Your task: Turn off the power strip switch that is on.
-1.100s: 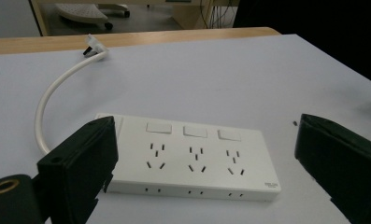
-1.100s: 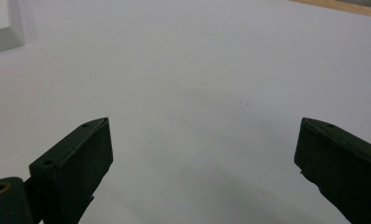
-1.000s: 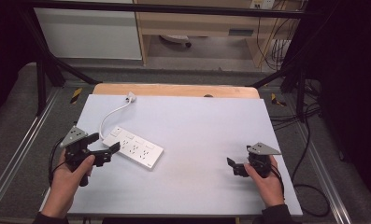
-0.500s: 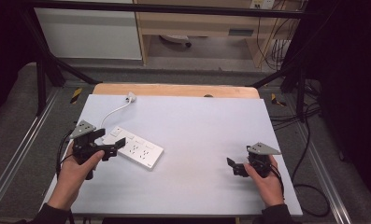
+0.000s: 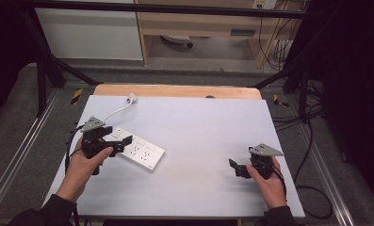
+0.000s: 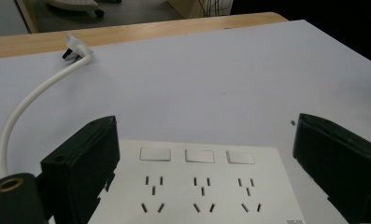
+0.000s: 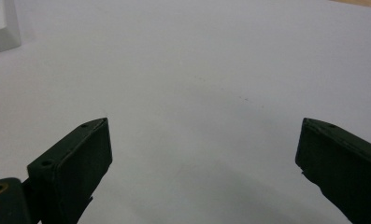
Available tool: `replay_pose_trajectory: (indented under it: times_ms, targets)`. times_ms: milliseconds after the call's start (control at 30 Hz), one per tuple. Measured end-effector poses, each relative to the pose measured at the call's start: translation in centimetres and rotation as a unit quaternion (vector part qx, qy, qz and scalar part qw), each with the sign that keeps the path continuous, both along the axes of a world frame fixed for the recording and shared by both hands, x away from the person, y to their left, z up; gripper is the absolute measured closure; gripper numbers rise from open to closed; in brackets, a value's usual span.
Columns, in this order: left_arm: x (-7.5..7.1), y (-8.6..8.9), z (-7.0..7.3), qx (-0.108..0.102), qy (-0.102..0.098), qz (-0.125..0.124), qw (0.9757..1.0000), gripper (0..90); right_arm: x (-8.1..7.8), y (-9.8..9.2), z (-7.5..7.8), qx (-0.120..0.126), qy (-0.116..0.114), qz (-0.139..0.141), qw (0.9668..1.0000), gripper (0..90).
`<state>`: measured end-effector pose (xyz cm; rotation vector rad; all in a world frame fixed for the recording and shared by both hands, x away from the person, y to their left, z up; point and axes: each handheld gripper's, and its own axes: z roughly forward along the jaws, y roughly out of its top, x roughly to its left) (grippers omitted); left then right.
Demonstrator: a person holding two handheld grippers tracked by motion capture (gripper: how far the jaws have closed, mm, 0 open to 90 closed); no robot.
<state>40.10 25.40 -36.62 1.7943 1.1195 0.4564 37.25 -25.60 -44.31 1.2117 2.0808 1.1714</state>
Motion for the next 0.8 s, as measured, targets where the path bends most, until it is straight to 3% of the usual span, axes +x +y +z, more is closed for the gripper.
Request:
replay_pose_trajectory:
  times_ms: [333,800]
  targets:
    - [1.8,0.4,-0.8,-0.009,0.02,0.006,0.9997,7.8,0.0,-0.1,0.0,0.005,0.001,-0.001,1.0,4.3]
    - [3.2,0.0,-1.8,0.009,0.037,0.011,0.9992,9.3,0.0,-0.2,0.0,0.005,0.001,-0.001,1.0,4.3]
